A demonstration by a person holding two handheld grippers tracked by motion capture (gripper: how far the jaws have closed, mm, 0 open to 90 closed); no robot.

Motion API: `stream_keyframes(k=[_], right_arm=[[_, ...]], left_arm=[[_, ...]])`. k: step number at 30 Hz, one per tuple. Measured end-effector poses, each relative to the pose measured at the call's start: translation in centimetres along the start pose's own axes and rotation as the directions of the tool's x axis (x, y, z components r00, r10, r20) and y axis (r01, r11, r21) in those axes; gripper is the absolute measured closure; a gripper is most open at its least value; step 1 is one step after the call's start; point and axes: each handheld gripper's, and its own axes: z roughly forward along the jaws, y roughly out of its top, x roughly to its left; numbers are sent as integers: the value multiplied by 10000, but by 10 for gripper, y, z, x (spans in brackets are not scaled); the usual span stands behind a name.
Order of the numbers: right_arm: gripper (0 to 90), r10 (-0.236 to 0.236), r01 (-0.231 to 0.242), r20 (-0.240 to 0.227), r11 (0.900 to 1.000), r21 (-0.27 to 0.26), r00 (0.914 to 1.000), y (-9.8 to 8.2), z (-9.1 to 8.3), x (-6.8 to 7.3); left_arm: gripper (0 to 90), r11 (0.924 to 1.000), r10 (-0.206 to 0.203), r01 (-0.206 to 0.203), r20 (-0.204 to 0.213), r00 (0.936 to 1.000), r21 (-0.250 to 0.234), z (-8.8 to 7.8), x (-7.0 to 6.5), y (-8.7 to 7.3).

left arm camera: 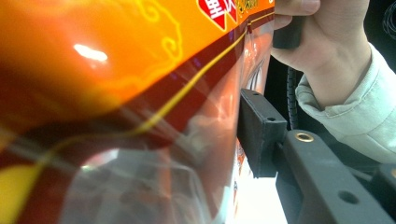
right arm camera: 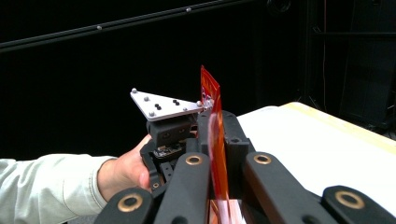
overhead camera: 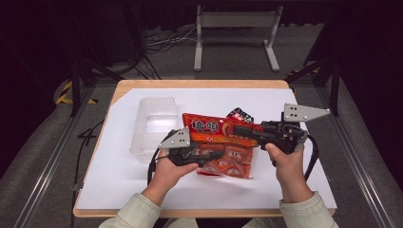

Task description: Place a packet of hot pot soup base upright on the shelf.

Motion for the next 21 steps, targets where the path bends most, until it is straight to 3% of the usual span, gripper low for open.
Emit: stream_keyframes(k=[5, 21], right_arm=[[900, -9, 9, 113, 10000, 70, 9999, -1, 1, -1], [866, -269, 269, 565, 9996, 14, 9980, -1, 0, -1]], left_arm=[[705, 9997, 160, -158, -137, 9998, 188, -2, -4, 3], [711, 9985, 130, -110, -368, 9992, 545, -5, -10, 10]])
